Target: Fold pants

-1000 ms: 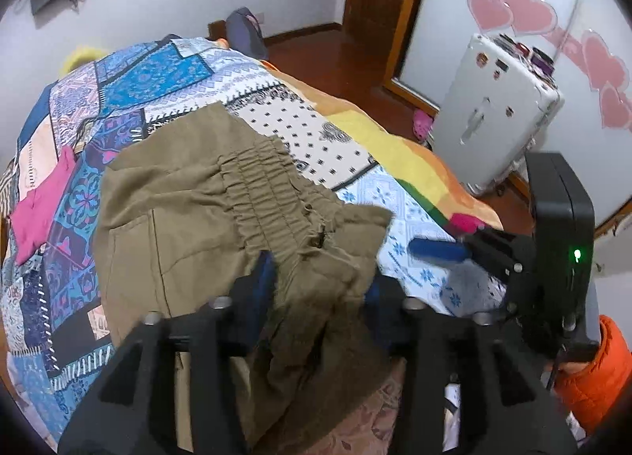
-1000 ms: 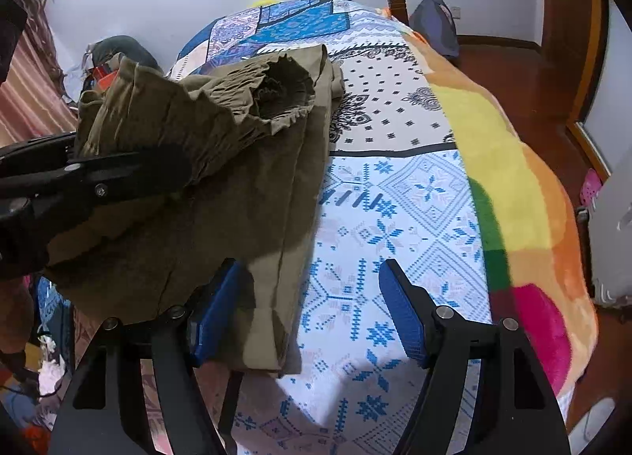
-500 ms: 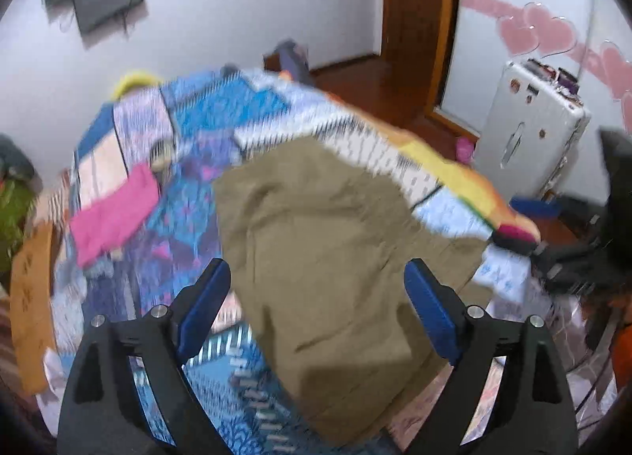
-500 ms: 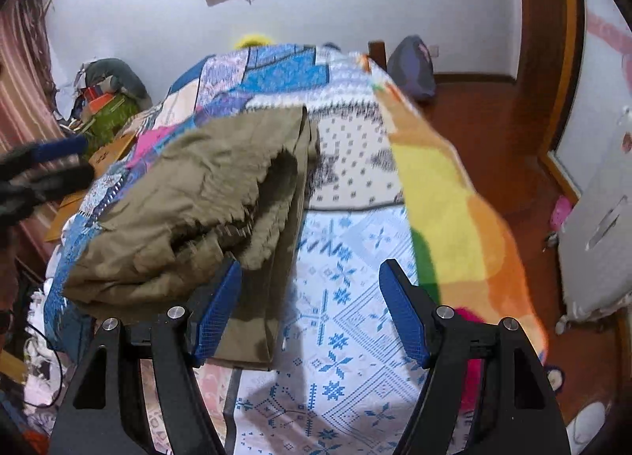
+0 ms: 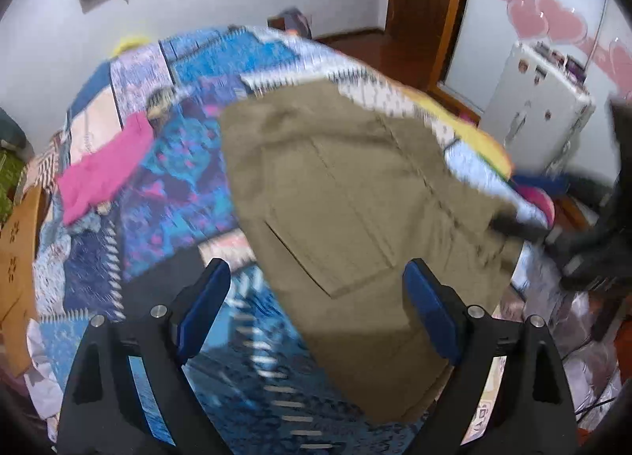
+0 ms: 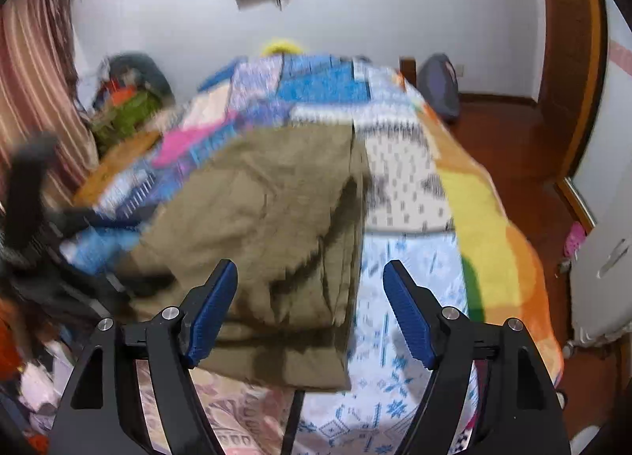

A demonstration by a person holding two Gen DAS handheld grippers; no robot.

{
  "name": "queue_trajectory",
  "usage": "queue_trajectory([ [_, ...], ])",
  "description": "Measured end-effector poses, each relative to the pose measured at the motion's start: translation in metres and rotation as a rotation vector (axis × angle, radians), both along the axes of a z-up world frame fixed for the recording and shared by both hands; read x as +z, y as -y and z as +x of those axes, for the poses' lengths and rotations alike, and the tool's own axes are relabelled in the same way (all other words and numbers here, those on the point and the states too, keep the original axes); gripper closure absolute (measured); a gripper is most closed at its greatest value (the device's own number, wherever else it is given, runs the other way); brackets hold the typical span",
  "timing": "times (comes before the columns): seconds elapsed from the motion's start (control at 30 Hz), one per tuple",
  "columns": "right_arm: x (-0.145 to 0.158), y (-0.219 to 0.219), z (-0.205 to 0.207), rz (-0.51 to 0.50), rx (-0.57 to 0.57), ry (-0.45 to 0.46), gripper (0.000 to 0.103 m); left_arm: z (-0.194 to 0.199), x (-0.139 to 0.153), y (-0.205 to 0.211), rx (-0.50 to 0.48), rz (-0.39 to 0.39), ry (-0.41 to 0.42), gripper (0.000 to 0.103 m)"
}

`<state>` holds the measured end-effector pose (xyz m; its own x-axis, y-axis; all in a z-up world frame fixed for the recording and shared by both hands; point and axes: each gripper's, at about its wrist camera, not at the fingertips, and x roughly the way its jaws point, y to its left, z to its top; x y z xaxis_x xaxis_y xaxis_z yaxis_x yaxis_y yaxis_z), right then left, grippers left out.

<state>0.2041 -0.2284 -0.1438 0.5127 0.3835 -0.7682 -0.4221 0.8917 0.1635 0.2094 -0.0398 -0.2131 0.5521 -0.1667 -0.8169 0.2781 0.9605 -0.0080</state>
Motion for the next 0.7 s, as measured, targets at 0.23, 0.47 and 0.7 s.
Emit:
queue_trajectory([
  [0.23, -0.018, 0.017, -0.002, 0.056, -0.011, -0.053, 0.030, 0.051, 0.019, -0.039, 0.083, -0.047, 0.052, 0.013],
  [0.47, -0.021, 0.020, -0.002, 0.076, 0.006, -0.057, 0.030, 0.126, -0.007, -0.051, 0.136, -0.093, -0.023, 0.024],
  [0.7, -0.027, 0.031, 0.002, 0.091, -0.004, -0.068, 0.030, 0.187, -0.057, -0.056, 0.134, -0.209, -0.197, 0.045],
])
